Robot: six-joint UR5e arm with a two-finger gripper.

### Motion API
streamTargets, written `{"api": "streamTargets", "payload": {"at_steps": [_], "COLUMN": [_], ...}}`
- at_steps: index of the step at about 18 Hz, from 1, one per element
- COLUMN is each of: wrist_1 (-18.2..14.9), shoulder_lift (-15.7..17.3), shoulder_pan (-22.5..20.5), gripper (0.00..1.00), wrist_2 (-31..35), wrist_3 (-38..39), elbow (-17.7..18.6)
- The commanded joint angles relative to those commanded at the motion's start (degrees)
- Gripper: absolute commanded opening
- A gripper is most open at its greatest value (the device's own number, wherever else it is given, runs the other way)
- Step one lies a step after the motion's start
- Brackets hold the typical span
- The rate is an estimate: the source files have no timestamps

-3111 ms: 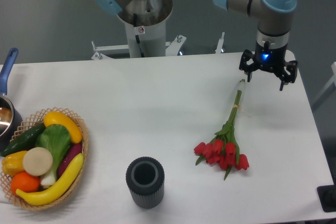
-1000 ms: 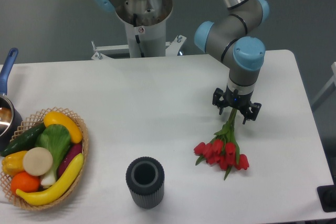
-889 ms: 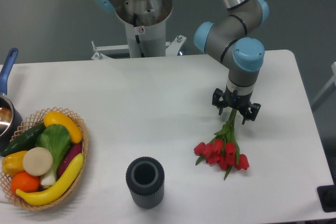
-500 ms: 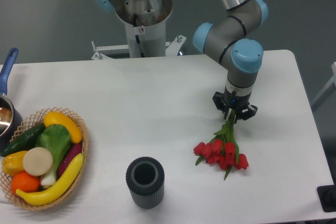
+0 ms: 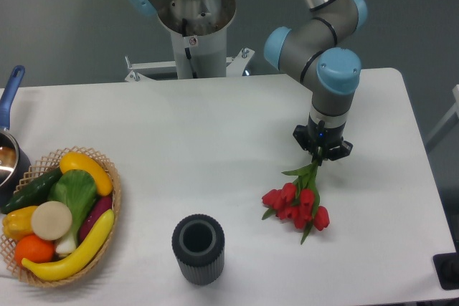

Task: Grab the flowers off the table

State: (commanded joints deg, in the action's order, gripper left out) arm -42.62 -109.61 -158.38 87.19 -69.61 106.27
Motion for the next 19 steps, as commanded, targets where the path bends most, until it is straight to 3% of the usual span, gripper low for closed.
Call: {"api": "streamTargets", "payload": {"at_steps": [3, 8, 11, 16, 19], "wrist_1": [-0.8, -5.6, -10.4, -19.7, -23.1], "shoulder_lift": [0.9, 2.1, 4.3, 4.5, 4.4], "shoulder_pan": [-0.9, -1.0, -0.6, -0.6, -0.7], "gripper": [0.00, 0.03, 0.03, 0.03, 0.03], "wrist_2": [0.0, 0.0, 0.1, 0.3, 2.1], "wrist_3": [0.0, 0.0, -0.1, -0.2, -0.4], "elbow": [-1.8, -4.9, -6.5, -12.7, -14.8]}}
